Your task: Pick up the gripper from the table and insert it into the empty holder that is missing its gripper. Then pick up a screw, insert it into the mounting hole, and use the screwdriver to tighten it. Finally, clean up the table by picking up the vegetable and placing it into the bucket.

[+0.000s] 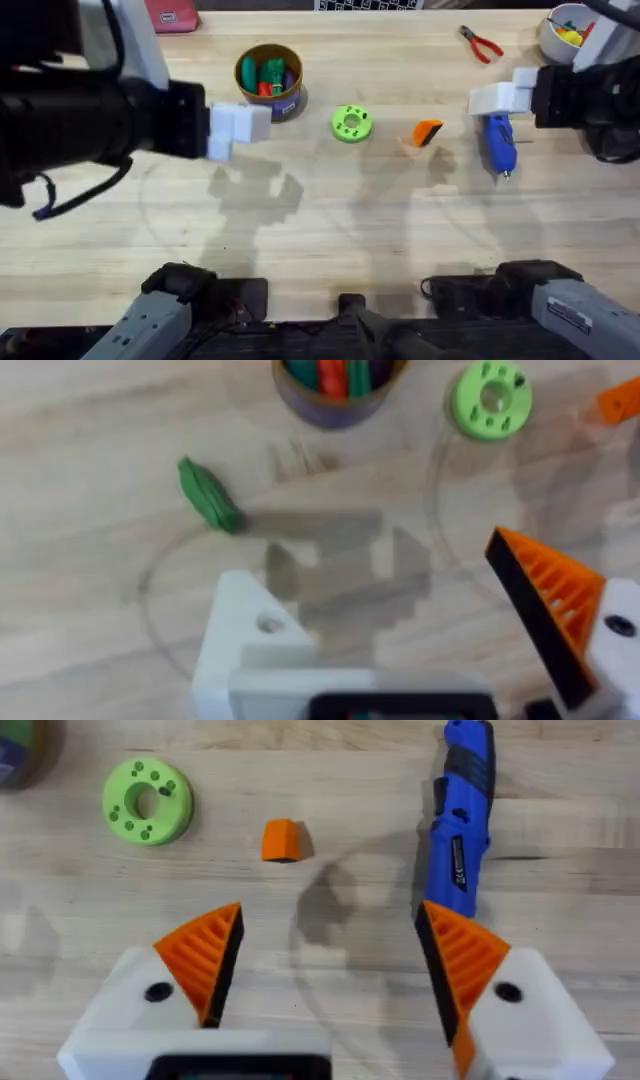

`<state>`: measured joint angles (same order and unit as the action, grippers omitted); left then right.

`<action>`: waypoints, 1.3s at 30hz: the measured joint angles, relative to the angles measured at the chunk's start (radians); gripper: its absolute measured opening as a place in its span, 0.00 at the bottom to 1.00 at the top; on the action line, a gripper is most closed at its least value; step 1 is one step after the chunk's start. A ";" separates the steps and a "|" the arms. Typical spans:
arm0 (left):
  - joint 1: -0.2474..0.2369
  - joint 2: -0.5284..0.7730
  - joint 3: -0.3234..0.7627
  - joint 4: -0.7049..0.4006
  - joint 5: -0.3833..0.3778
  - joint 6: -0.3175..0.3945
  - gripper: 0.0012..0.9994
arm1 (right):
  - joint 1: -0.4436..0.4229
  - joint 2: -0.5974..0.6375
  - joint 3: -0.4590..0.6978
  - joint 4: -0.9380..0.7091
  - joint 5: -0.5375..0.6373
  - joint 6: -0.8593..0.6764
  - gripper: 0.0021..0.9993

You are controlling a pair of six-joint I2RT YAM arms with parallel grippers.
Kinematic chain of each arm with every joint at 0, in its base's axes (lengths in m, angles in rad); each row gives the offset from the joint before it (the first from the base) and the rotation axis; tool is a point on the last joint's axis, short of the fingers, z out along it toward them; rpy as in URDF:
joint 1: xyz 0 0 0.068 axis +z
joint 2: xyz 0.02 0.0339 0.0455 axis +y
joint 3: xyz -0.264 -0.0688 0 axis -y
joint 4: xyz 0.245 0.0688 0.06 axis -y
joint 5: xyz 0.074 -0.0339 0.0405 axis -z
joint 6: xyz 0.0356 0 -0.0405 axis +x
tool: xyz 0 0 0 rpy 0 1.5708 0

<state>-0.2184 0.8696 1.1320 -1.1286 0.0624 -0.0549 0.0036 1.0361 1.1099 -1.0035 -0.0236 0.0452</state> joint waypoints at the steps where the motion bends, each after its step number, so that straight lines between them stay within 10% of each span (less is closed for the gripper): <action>1: 0.000 0.000 0.000 0.023 0.000 0.017 0.99 | 0.000 0.000 0.000 0.000 0.000 0.000 0.99; 10: 0.030 -0.023 -0.001 0.203 0.014 0.142 0.99 | 0.000 0.000 0.000 0.000 0.000 0.000 0.99; 17: 0.129 -0.205 -0.058 0.317 0.162 0.189 0.99 | 0.000 0.000 0.000 0.000 0.000 0.000 0.99; 31: 0.161 -0.652 -0.738 0.892 0.397 0.237 0.99 | 0.000 0.000 0.000 0.000 0.000 0.000 0.99; 39: 0.161 -0.839 -1.054 1.181 0.479 0.115 0.99 | 0.000 0.000 0.000 0.000 0.000 0.000 0.99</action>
<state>-0.0570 0.0303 0.0779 0.0528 0.5416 0.0600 0.0036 1.0362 1.1099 -1.0035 -0.0235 0.0452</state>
